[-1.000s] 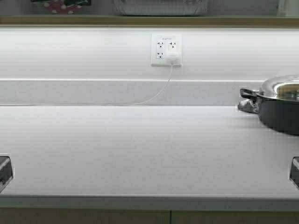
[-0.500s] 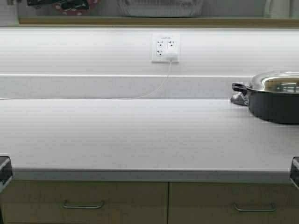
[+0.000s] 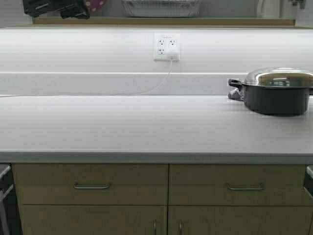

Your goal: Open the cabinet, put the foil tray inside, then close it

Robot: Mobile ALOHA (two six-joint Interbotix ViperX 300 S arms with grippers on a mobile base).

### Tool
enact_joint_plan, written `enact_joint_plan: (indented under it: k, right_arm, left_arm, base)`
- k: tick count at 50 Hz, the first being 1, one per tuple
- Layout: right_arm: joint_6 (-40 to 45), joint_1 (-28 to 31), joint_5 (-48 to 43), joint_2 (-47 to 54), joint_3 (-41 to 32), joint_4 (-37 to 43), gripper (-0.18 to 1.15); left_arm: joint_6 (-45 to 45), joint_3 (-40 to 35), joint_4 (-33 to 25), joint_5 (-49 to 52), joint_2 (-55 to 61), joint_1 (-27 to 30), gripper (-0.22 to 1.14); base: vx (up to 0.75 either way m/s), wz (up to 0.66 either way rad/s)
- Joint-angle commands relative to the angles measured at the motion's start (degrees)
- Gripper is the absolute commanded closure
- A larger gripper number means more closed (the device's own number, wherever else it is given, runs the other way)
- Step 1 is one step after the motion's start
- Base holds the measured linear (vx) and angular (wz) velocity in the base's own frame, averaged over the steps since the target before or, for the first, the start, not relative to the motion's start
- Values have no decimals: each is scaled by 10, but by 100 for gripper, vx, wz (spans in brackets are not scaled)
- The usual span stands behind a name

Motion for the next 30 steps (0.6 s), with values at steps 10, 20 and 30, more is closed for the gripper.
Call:
enact_joint_plan:
  k: [10, 20, 30]
  right_arm:
    - [-29, -5, 33, -57, -9, -12, 90]
    - [-83, -121, 73, -114, -40, -25, 90]
    - [-83, -321, 38, -110, -104, -25, 90]
  left_arm:
    - [18, -18, 20, 58, -43, 82, 87]
    - [50, -68, 37, 115, -86, 181, 87]
    - [53, -171, 38, 122, -83, 318, 87]
  base:
    - [-32, -7]
    - [-24, -4]
    - [-18, 4]
